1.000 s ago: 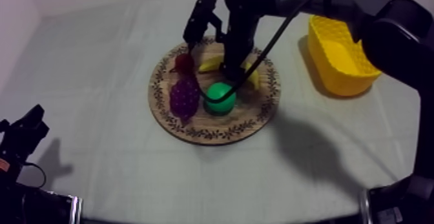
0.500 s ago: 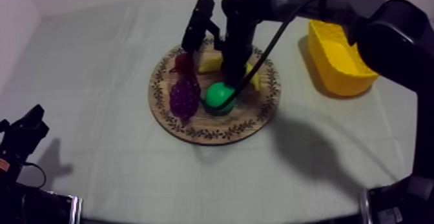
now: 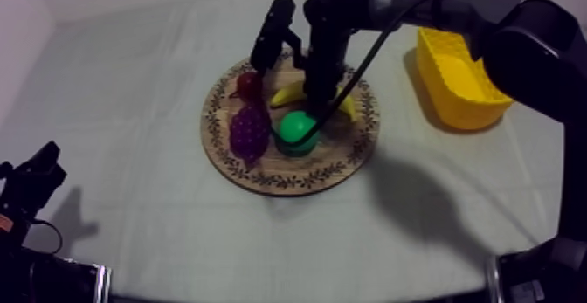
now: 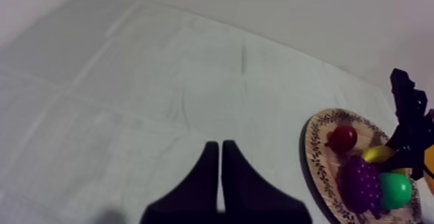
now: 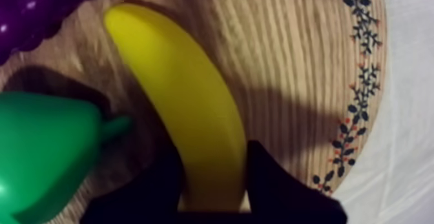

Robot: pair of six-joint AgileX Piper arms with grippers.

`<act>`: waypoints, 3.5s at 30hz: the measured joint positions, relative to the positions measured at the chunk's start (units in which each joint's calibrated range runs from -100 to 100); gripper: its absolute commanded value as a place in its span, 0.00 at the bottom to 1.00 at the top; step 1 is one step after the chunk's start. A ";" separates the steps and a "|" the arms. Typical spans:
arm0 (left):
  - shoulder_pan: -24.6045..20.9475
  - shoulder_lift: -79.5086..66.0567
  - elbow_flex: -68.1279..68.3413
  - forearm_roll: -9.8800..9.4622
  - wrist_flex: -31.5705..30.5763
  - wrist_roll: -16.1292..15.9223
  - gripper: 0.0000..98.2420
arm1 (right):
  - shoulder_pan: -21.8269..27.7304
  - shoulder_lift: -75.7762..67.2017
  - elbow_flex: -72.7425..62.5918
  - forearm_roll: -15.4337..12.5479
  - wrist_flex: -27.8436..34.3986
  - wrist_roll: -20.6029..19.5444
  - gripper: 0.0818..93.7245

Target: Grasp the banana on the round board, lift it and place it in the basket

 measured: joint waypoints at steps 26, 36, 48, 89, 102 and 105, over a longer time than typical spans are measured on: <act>0.00 0.00 0.00 0.00 0.00 0.00 0.00 | 1.92 -18.90 0.01 1.12 8.01 -2.13 0.31; 0.00 0.00 0.00 0.00 0.00 0.03 0.00 | 8.73 -37.38 6.12 -1.64 6.52 -1.46 0.31; 0.00 0.00 0.00 0.00 0.00 0.03 0.00 | 24.18 -56.51 24.58 -4.72 -6.77 -0.47 0.31; 0.00 0.00 0.00 0.00 0.00 0.03 0.00 | 24.55 -41.98 48.42 10.08 -25.63 -22.72 0.30; 0.00 0.00 0.00 0.00 0.00 0.00 0.00 | 22.99 -37.84 48.35 13.78 -26.19 -26.94 0.32; 0.00 0.00 0.00 0.00 0.00 0.00 0.00 | 22.82 -37.14 48.27 14.26 -26.19 -27.57 0.38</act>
